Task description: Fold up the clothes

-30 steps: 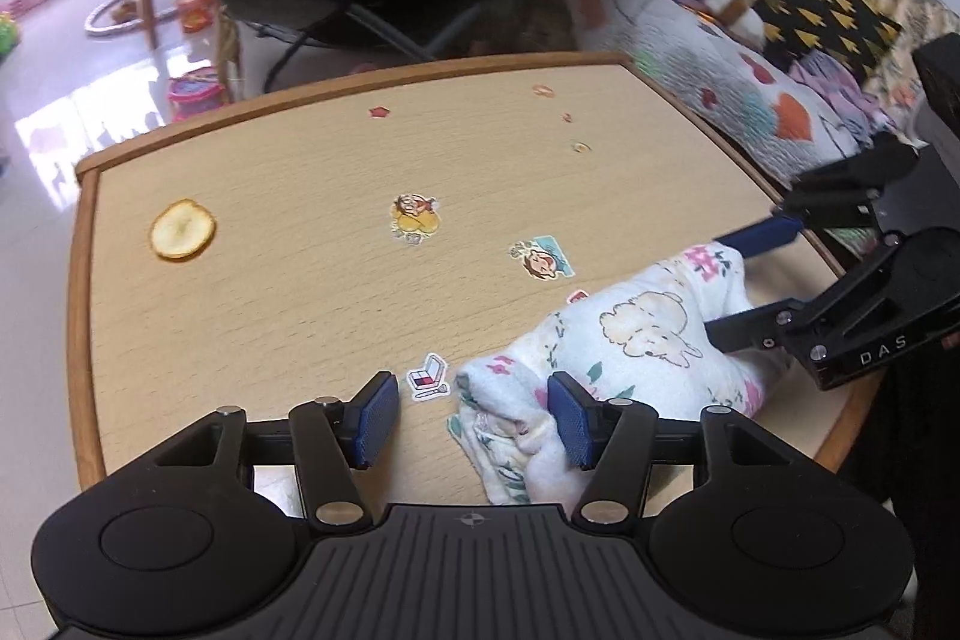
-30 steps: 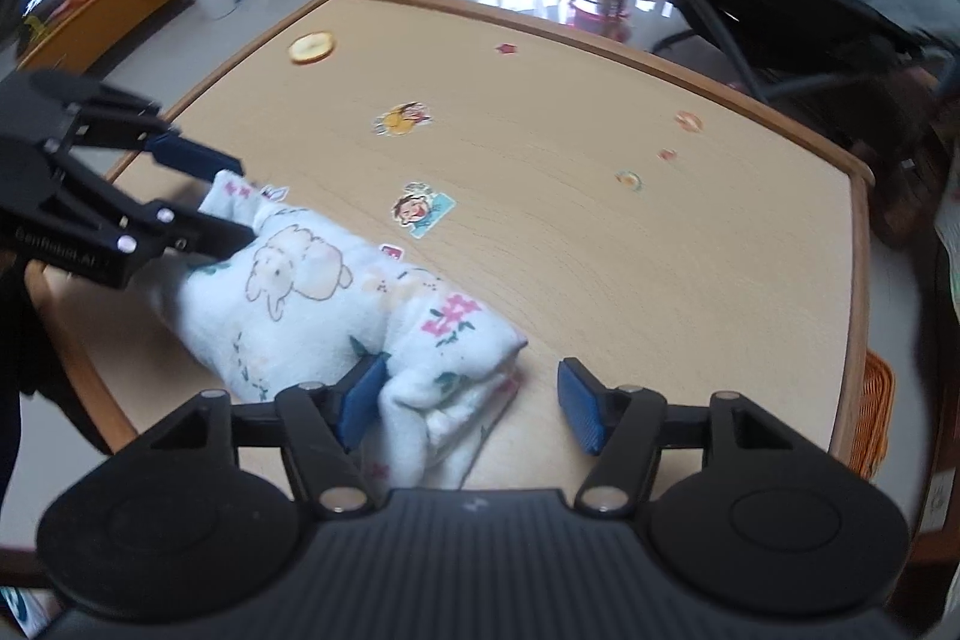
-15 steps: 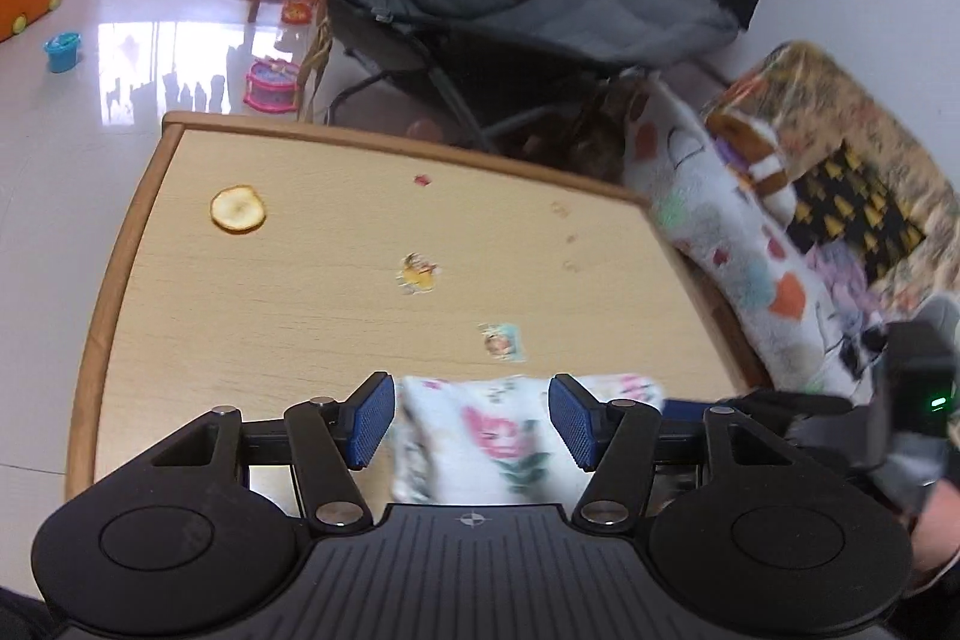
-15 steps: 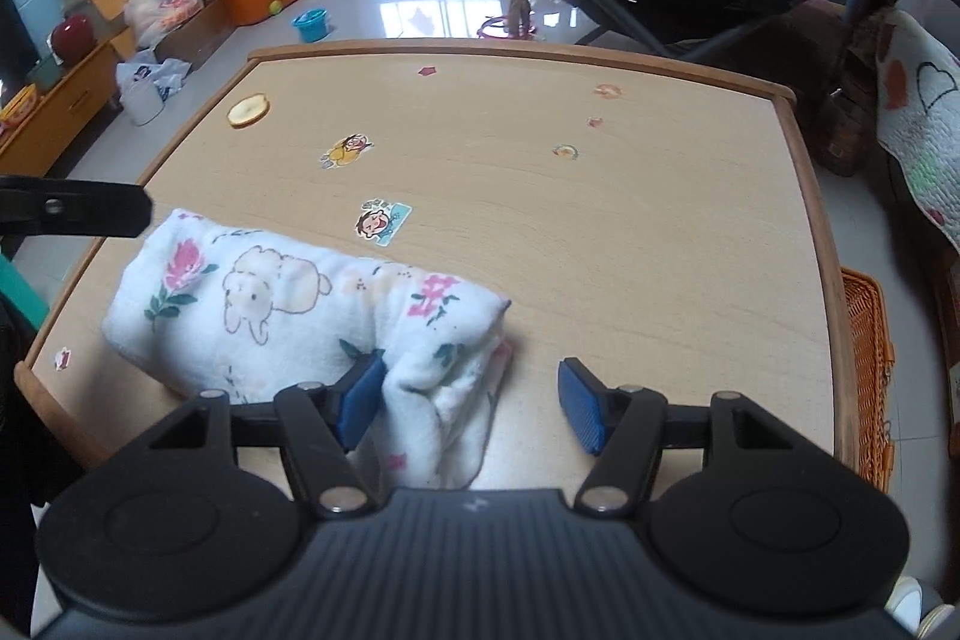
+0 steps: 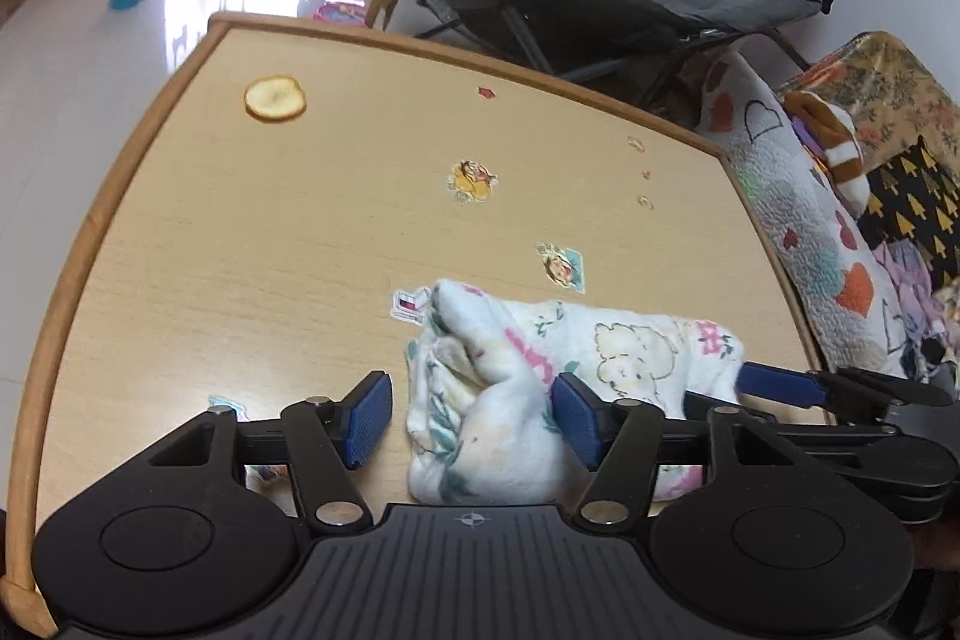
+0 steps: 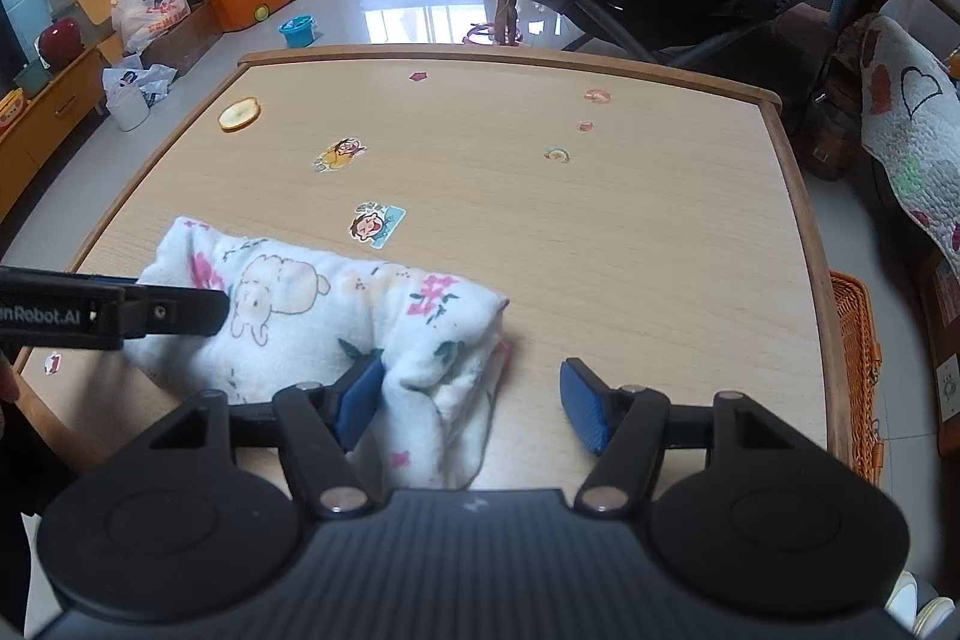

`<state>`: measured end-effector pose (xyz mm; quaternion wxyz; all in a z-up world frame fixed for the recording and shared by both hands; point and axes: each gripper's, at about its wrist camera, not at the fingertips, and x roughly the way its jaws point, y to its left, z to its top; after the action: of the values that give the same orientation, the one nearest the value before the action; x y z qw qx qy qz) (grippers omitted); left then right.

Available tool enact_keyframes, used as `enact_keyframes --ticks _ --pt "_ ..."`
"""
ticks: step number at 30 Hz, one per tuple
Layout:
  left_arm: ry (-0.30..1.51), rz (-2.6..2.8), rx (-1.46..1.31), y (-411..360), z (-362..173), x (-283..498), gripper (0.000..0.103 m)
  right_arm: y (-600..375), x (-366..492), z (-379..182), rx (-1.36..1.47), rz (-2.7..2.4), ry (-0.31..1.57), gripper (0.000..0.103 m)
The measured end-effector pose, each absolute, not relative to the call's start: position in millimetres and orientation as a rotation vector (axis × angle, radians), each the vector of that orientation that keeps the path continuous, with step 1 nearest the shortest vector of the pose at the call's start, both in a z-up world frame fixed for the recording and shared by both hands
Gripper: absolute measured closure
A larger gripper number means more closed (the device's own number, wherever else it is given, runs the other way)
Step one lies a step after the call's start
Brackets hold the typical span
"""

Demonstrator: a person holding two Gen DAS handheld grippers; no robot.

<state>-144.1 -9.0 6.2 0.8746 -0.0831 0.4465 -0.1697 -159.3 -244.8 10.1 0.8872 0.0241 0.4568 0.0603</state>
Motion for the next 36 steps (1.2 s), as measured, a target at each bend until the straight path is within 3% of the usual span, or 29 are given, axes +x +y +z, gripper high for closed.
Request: enact_keyframes --ticks 13,24,27,29,32,36 --pt "0.932 -0.333 -0.135 -14 6 -141 0.037 -250 -187 44 0.082 0.007 0.79 0.037" --pt "0.938 -0.33 -0.157 -10 6 -142 0.037 -246 -176 14 0.18 0.011 0.873 0.039" --pt "0.935 -0.328 -0.159 -11 6 -143 0.037 -244 -176 10 0.173 0.024 0.863 0.043" --pt "0.93 -0.328 -0.161 -11 5 -144 0.037 -245 -176 7 0.188 0.047 0.87 0.054" --pt "0.924 -0.342 -0.156 -12 5 -147 0.037 -244 -176 4 0.217 0.068 0.876 0.063" --pt "0.931 -0.353 -0.185 -12 4 -147 0.038 -246 -178 1 0.269 0.069 0.875 0.065"
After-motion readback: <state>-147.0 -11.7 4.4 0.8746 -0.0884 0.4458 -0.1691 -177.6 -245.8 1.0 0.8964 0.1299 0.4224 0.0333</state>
